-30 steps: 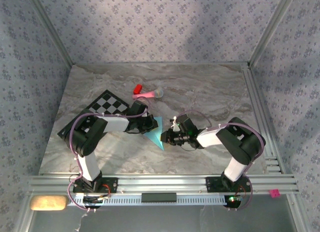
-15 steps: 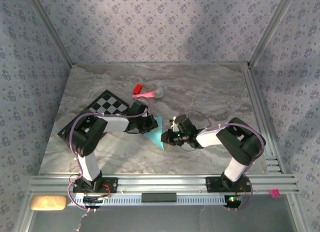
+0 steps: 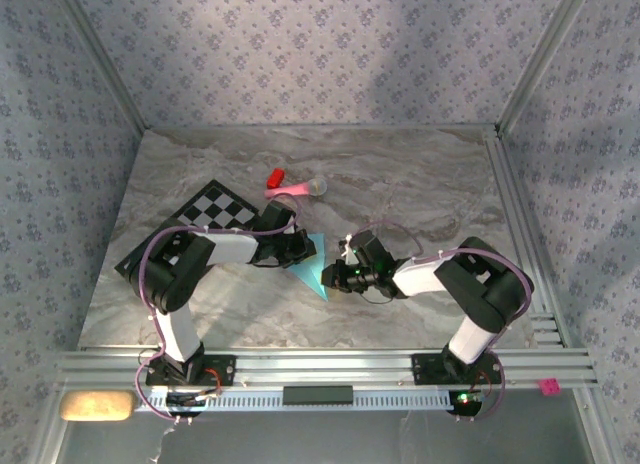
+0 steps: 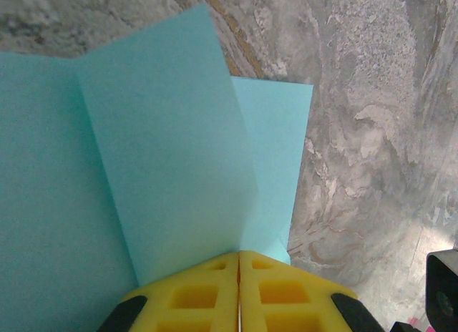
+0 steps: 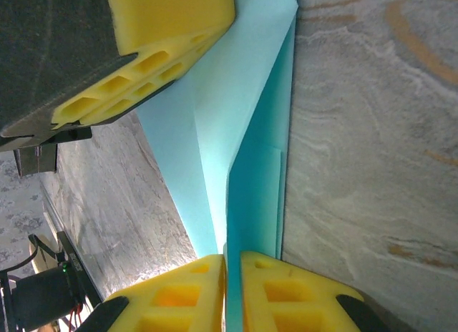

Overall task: Fold a paper plane with a square sheet of paper (pick it up from the middle)
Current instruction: Fourth fold the wing at the center of the table.

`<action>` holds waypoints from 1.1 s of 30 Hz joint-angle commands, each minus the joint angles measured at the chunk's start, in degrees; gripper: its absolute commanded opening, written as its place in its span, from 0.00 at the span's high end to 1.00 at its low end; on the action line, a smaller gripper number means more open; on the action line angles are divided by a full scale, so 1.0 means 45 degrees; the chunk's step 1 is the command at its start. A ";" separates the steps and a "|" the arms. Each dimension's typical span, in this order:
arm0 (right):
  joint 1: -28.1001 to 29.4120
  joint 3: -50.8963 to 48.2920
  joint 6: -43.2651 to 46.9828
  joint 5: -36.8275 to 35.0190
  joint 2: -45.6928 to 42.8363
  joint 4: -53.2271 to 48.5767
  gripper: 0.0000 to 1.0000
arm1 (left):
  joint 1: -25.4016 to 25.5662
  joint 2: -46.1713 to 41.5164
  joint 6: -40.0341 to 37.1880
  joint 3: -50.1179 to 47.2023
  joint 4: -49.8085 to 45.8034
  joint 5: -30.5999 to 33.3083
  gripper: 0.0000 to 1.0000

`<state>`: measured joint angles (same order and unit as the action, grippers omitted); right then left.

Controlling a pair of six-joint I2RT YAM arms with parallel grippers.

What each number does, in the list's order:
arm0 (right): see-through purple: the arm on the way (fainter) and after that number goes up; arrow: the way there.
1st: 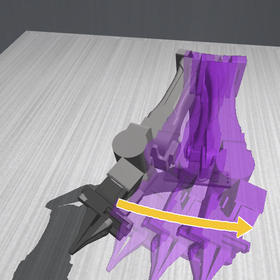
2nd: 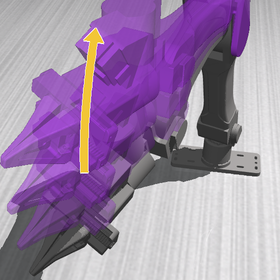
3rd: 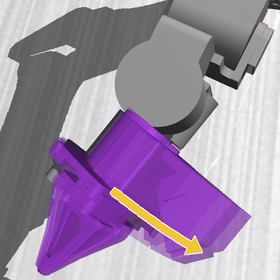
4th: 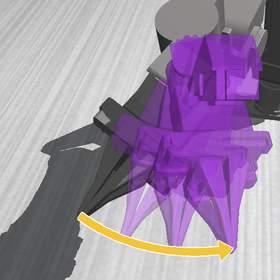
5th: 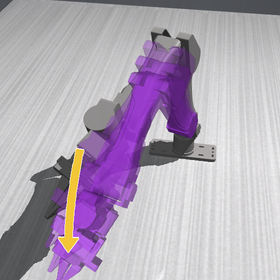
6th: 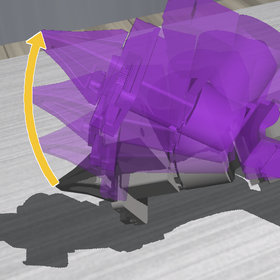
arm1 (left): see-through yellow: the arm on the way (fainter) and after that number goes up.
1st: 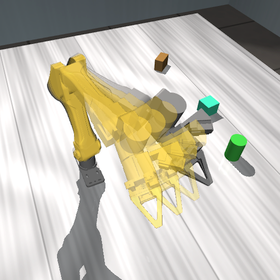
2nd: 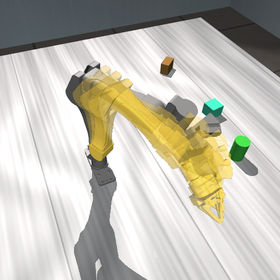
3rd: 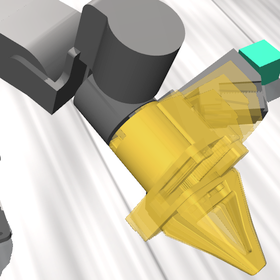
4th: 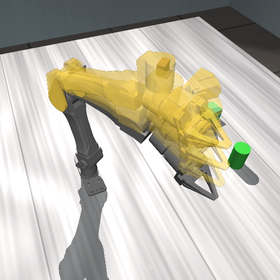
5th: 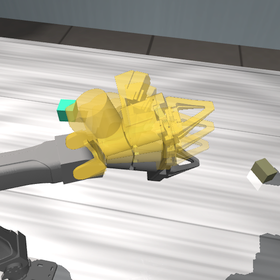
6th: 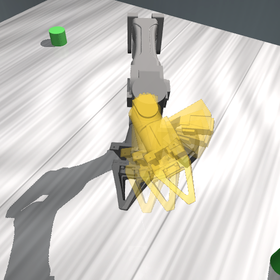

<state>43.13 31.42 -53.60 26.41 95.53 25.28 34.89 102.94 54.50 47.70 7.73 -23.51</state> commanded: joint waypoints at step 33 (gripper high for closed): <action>0.0805 -0.0755 0.0658 -0.0341 -0.0624 -0.3440 0.88 | 0.0029 0.0133 -0.0080 -0.0164 -0.0360 0.0614 0.91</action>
<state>45.69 31.09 -50.13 23.81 92.49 18.68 34.94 102.91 54.50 47.68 7.75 -23.31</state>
